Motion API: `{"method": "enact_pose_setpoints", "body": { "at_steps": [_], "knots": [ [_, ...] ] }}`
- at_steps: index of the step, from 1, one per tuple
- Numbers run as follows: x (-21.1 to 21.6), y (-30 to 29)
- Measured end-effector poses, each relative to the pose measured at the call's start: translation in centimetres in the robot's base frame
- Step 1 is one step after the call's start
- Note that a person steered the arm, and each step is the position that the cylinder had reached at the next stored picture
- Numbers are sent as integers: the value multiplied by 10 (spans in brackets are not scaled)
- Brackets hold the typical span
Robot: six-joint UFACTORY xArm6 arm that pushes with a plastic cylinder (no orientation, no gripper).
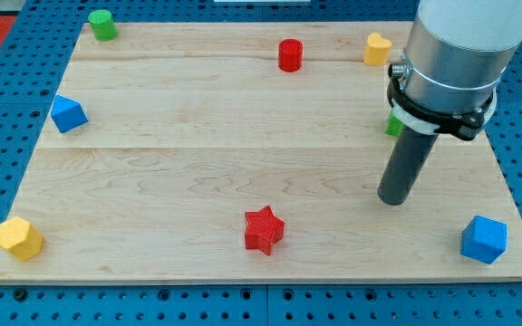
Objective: Nudge the green star to top
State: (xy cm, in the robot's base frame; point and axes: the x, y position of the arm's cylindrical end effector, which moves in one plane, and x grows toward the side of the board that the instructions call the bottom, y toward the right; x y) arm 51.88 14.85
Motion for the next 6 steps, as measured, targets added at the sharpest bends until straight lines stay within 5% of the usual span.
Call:
{"method": "enact_pose_setpoints", "body": {
  "at_steps": [3,6],
  "knots": [
    [-72,59],
    [-125,33]
  ]
}}
